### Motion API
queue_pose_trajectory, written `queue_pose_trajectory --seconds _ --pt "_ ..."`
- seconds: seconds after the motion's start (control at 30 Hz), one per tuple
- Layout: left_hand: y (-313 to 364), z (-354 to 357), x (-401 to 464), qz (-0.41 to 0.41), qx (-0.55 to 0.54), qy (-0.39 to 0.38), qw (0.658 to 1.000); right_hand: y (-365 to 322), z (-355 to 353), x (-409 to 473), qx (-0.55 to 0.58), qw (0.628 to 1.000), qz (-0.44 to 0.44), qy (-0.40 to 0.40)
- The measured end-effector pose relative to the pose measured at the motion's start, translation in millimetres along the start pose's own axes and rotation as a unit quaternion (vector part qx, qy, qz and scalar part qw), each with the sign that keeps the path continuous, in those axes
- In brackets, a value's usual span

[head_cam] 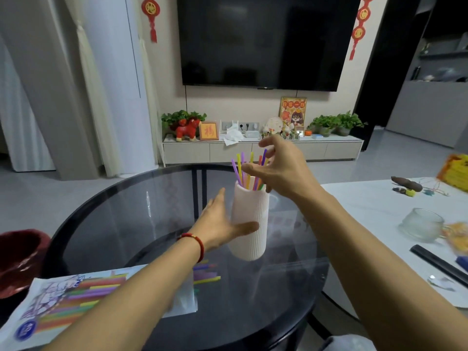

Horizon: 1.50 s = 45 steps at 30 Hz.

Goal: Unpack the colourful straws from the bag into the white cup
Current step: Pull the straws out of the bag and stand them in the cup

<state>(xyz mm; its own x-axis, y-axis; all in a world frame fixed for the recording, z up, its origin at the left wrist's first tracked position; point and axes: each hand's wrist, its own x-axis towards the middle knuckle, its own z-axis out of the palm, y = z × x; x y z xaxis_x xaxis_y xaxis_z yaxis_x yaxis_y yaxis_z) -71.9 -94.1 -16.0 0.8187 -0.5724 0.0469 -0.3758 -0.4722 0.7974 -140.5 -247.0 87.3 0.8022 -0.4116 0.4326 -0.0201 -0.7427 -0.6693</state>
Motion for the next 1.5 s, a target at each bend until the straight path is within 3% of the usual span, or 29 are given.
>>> queue_pose_trajectory --seconds 0.13,0.27,0.3,0.37,0.47,0.5,0.57,0.7,0.83,0.93,1.13,1.3,1.5 --pt "-47 -26 -38 0.008 0.095 -0.026 0.995 2 -4 -9 -0.029 0.997 -0.033 0.068" --pt "-97 -52 -77 0.144 0.267 0.019 0.953 13 8 -60 -0.059 0.939 -0.232 0.247" --pt "-106 -53 -83 0.142 0.298 0.012 0.944 21 20 -82 -0.070 0.930 -0.273 0.238" --pt "-123 -51 -91 0.079 0.362 -0.068 0.927 39 56 -123 -0.120 0.936 -0.308 0.121" --pt "-134 -45 -88 0.027 0.423 -0.156 0.892 56 106 -144 -0.213 0.940 -0.201 -0.173" --pt "-132 -45 -86 0.038 0.420 -0.149 0.894 59 117 -142 -0.210 0.937 -0.169 -0.222" --pt "-130 -44 -83 0.081 0.416 -0.105 0.900 64 132 -137 -0.169 0.946 -0.118 -0.249" --pt "-126 -37 -84 0.155 0.393 -0.015 0.906 69 149 -138 -0.024 0.968 -0.003 -0.249" --pt "-121 -37 -85 0.145 0.403 0.006 0.904 70 152 -139 0.161 0.971 0.063 -0.166" --pt "-119 -39 -87 0.123 0.425 0.007 0.897 72 141 -136 0.246 0.952 0.111 -0.144" --pt "-116 -39 -90 0.118 0.443 -0.015 0.889 77 123 -130 0.213 0.961 0.133 -0.119" --pt "-123 -36 -95 0.069 0.424 -0.045 0.902 86 110 -128 0.180 0.968 0.125 -0.126" --pt "-122 -37 -99 -0.005 0.419 -0.094 0.903 96 92 -130 0.102 0.990 0.062 -0.078"
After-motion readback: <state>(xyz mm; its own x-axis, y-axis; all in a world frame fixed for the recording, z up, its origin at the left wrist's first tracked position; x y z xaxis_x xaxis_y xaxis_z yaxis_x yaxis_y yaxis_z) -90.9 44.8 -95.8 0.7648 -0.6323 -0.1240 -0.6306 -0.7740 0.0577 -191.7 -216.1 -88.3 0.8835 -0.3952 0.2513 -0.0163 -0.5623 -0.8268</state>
